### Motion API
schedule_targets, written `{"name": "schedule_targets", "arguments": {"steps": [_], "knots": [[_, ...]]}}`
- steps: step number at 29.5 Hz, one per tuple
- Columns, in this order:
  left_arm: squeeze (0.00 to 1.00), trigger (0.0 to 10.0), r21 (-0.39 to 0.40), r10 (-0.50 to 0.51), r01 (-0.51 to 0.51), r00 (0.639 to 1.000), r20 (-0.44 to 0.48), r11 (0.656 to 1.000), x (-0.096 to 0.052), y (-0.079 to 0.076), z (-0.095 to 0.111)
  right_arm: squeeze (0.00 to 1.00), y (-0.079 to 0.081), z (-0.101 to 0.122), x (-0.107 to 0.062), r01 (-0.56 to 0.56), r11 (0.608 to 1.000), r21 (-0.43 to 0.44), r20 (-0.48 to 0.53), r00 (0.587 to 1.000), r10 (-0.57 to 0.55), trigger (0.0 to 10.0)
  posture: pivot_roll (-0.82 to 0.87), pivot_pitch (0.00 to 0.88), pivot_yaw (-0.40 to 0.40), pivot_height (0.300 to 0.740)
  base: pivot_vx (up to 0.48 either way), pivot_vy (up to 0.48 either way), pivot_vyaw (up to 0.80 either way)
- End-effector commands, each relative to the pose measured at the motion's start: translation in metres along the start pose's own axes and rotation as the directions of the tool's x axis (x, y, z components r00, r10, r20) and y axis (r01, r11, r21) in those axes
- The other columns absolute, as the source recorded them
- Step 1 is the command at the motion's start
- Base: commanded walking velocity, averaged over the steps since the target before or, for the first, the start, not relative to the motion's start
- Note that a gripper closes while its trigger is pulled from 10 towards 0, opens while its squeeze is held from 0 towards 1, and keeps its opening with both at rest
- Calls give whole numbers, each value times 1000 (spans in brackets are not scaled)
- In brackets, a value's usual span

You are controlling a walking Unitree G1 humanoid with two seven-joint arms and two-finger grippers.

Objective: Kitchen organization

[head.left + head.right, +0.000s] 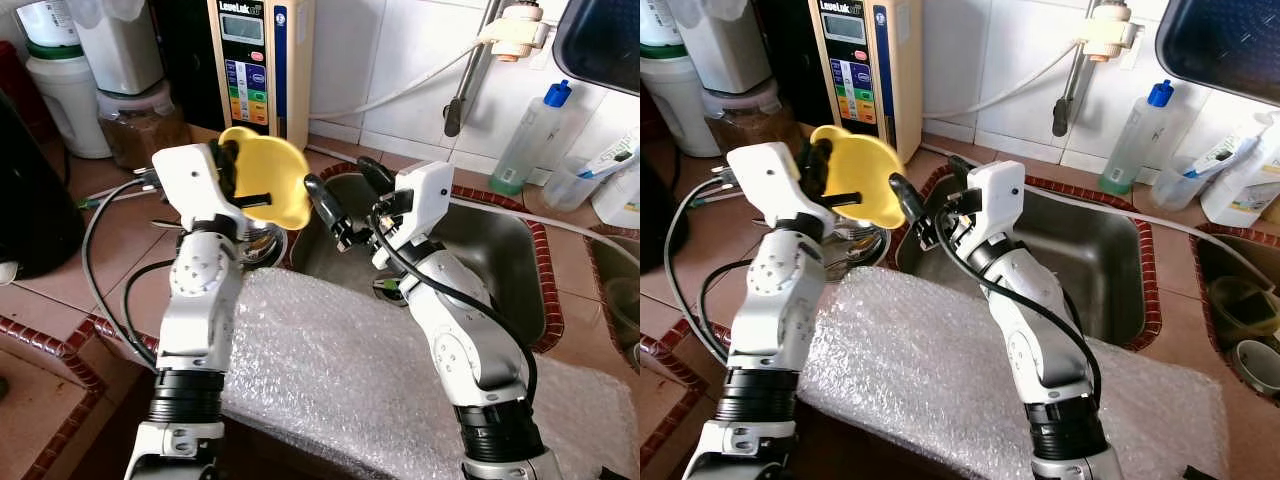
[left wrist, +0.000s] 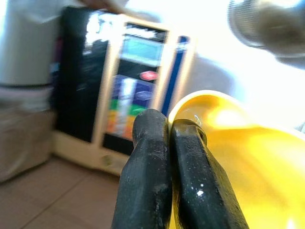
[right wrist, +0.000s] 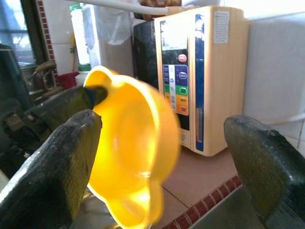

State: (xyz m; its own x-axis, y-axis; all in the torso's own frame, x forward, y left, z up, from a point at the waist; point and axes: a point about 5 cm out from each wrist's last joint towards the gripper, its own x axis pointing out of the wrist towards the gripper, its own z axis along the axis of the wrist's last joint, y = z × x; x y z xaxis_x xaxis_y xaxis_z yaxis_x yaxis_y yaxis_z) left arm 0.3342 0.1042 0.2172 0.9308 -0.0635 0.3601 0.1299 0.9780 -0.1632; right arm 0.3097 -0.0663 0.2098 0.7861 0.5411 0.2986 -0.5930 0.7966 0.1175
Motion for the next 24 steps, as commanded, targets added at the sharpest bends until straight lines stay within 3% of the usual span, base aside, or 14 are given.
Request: {"name": "schedule_targets", "arguments": {"steps": [1, 4, 8, 9, 10, 24], "knots": [[0, 0, 15, -58, 58, 997, 48, 998, 0, -11, 8, 0, -4, 2, 2, 27, 1000, -14, 6, 1000, -27, 10000, 33, 0, -26, 740, 0, 0, 0], [0, 0, 13, -140, 140, 987, 74, 990, -4, -25, 10, 0, -4, -2, 4, 30, 999, -16, -22, 999, -31, 10000, 33, 0, -26, 740, 0, 0, 0], [0, 0, 41, -168, 165, 981, 92, 985, -8, -28, 12, 0, -6, -5, 5, 47, 998, -32, -38, 998, -48, 10000, 39, 0, -25, 740, 0, 0, 0], [0, 0, 42, -165, 162, 982, 92, 986, -9, -28, 12, 0, -9, -6, 6, 63, 997, -39, -39, 997, -65, 6902, 43, 0, -25, 740, 0, 0, 0], [0, 0, 39, -163, 160, 983, 88, 986, -10, -26, 12, 0, -11, -6, 7, 77, 996, -39, -36, 996, -78, 0, 48, 0, -26, 740, 0, 0, 0], [0, 0, 65, -192, 187, 977, 93, 980, -14, -25, 14, 0, -32, -13, 8, 217, 974, -64, -48, 974, -220, 0, 79, 0, -28, 740, 0, 0, 0]]}}
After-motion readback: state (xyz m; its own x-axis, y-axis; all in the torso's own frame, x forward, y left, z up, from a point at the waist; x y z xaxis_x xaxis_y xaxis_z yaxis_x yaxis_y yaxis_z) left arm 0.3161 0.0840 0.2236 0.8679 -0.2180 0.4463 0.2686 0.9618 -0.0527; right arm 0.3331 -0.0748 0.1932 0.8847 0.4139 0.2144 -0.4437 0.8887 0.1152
